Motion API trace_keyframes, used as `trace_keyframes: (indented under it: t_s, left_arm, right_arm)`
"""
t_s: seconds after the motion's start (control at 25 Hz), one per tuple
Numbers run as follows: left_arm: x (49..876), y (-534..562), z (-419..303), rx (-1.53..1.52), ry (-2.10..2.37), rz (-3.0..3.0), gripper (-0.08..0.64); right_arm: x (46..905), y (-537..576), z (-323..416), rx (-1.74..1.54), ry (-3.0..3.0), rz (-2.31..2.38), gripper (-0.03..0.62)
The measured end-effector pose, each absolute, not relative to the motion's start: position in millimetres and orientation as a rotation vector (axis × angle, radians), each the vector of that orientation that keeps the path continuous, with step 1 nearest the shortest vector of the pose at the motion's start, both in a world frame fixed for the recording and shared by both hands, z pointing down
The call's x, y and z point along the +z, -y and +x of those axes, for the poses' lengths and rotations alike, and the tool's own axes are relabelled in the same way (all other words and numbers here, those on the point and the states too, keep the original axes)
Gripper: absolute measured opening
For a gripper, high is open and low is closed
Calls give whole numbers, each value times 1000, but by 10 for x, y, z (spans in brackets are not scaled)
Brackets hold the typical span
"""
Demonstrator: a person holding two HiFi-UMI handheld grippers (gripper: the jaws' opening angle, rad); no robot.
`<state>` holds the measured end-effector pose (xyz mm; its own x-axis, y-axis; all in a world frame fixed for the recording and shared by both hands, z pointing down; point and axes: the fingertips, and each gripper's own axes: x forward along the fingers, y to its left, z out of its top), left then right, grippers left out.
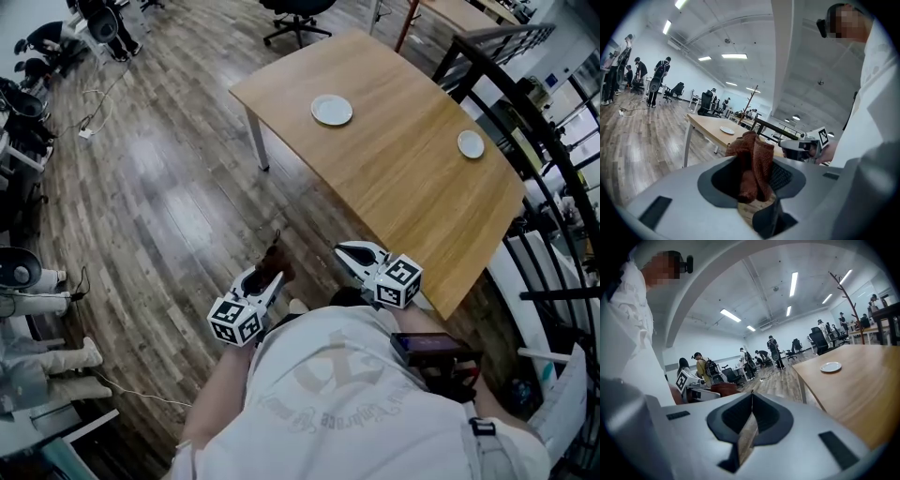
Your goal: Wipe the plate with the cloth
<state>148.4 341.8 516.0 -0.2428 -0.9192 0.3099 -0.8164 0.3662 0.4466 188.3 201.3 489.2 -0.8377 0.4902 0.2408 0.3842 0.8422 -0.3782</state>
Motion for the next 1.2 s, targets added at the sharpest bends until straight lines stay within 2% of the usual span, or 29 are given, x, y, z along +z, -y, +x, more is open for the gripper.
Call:
trace_keyframes:
  t_s: [0.2, 0.48, 0.68, 0.92, 1.2]
  left_arm:
    - [5144, -3506, 1410, -270, 2132, 1481, 175]
    - [5175, -3694, 1289, -281, 2153, 1440, 175]
    - [5288, -3708, 1127, -279, 2148, 1408, 175]
    - [5365, -3622, 811, -254, 2136, 1382, 175]
    - [5341, -3337, 147, -199, 2117, 1369, 175]
  right_arm:
    - [4786, -2082, 1768, 573, 2684, -690, 14]
    - [4953, -2245, 1665, 461, 2649, -695, 14]
    - [5095, -2154, 1495, 495, 2626, -645, 14]
    - [5359, -1861, 1101, 601, 2598, -523, 14]
    - [5418, -1607, 303, 628, 2580, -543, 14]
